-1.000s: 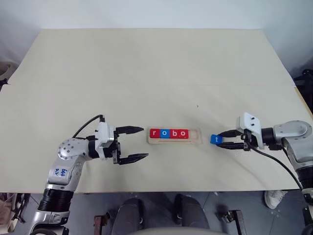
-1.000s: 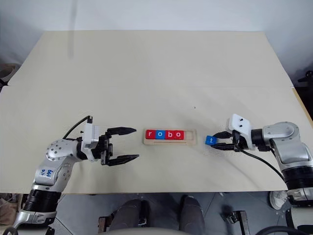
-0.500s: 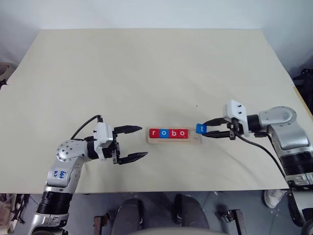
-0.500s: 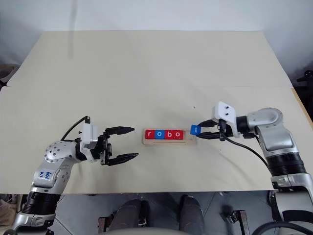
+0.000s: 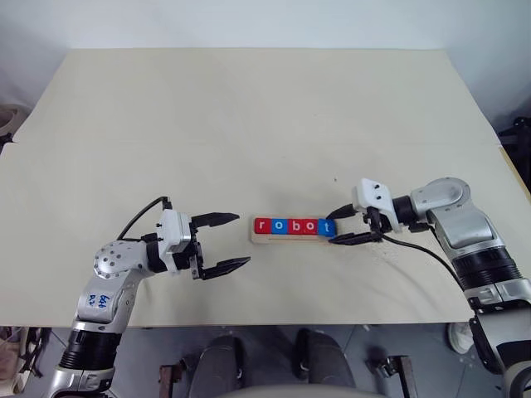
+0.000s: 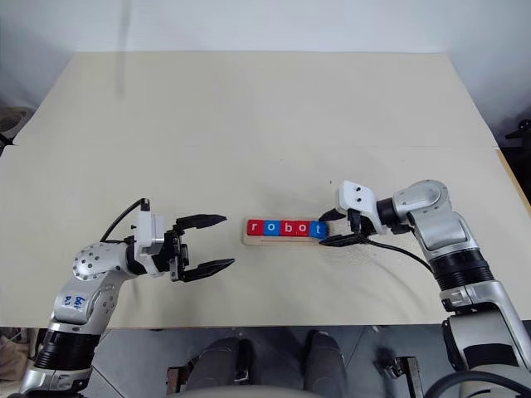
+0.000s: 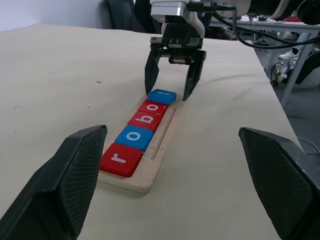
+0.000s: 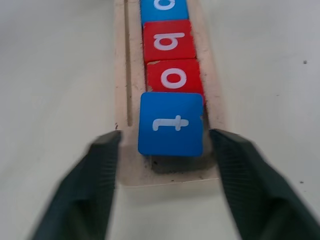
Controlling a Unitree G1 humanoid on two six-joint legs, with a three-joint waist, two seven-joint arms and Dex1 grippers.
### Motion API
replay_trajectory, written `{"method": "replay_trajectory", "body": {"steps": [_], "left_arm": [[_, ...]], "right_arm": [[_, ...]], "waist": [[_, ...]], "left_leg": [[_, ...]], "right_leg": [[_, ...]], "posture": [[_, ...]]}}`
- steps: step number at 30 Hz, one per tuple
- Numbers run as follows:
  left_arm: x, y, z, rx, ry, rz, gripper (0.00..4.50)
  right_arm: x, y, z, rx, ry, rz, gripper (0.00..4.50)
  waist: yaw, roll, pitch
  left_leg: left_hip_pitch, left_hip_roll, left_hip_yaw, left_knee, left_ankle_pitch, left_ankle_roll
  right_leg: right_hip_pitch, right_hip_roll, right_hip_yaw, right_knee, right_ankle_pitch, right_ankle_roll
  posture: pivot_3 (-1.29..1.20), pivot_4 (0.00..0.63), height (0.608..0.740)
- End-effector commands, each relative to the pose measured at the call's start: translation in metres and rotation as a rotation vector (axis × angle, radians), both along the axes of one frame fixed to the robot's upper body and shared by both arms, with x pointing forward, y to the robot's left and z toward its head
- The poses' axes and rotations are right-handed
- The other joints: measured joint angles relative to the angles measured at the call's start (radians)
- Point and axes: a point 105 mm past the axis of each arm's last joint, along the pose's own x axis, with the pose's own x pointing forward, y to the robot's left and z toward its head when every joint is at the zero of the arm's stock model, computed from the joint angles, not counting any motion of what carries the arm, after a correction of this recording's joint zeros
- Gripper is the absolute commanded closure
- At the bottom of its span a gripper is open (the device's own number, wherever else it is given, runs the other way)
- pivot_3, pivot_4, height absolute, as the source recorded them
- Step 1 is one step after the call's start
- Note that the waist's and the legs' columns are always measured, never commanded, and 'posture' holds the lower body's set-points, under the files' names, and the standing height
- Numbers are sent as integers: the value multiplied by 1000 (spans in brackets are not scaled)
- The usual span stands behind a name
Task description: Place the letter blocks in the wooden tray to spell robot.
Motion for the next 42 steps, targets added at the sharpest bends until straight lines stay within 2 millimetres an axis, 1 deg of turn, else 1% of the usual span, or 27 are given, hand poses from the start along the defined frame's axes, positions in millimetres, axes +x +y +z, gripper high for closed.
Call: {"method": "replay_trajectory", "body": {"steps": [1, 3, 6, 9, 12, 16, 20, 23, 27, 31, 36, 40, 42], "left_arm": [[-3, 0, 10, -8, -41, -5, 0], [-3, -1, 11, -10, -42, -6, 0], [-2, -1, 11, -10, -41, -7, 0], [-2, -1, 11, -10, -41, -8, 0], [-2, -2, 12, -11, -42, -9, 0], [-1, -4, 12, -14, -42, -12, 0], [0, -4, 13, -14, -40, -14, 0], [0, -4, 13, -14, -40, -13, 0], [-1, -4, 13, -16, -39, -8, 0], [-1, -4, 13, -17, -36, -7, 0], [-1, -5, 13, -20, -38, -3, 0], [0, -4, 14, -21, -40, 0, 0], [0, -4, 14, -21, -40, 2, 0]], "right_arm": [[4, -4, 14, -2, -50, -7, 19], [6, -5, 18, 4, -74, -14, 19], [5, -3, 29, 57, -83, -15, 19], [-3, 5, 40, 109, -66, 26, 623], [-10, 14, 42, 118, -78, 53, 1610], [-17, 28, 37, 124, -75, 85, 2967], [-12, 31, 25, 87, -87, 40, 4291], [-9, 28, 19, 71, -78, 18, 4291], [-5, 16, 10, 26, -69, -12, 4291], [-3, 12, 8, 11, -63, -16, 4291], [-2, 9, 13, 10, -67, -18, 4291], [-8, 14, 25, 104, -36, 8, 4291], [-9, 12, 29, 116, -39, 6, 4291]], "waist": [[0, 0, 0], [0, 0, 0], [0, 0, 0], [0, 0, 0], [0, 0, 0], [2, 0, 0], [1, 0, 0], [0, 0, 0], [1, 0, 0], [0, 0, 0], [1, 0, 0], [0, 0, 0], [0, 0, 0]], "left_leg": [[0, 0, 0, 0, 0, 0], [0, 0, 0, 0, 0, 0], [0, 0, 0, 0, 0, 0], [0, 0, 0, 0, 0, 0], [0, 0, 0, 0, 0, 0], [0, 0, 0, 0, 0, 0], [0, 0, 0, 0, 0, 0], [0, 0, 0, 0, 0, 0], [0, 0, 0, 0, 0, 0], [0, 0, 0, 0, 0, 0], [0, 0, 0, 0, 0, 0], [0, 0, 0, 0, 0, 0], [0, 0, 0, 0, 0, 0]], "right_leg": [[0, 0, 0, 0, 0, 0], [0, 0, 0, 0, 0, 0], [0, 0, 0, 0, 0, 0], [0, 0, 0, 0, 0, 0], [0, 0, 0, 0, 0, 0], [0, 0, 0, 0, 0, 0], [0, 0, 0, 0, 0, 0], [0, 0, 0, 0, 0, 0], [0, 0, 0, 0, 0, 0], [0, 0, 0, 0, 0, 0], [0, 0, 0, 0, 0, 0], [0, 0, 0, 0, 0, 0], [0, 0, 0, 0, 0, 0]], "posture": [[0, 150, 740], [0, 150, 740], [0, 150, 740], [0, 150, 740], [0, 150, 740], [0, 150, 740], [0, 150, 740], [0, 150, 740], [0, 150, 740], [0, 150, 740], [0, 150, 740], [0, 150, 740], [0, 150, 740]]}}
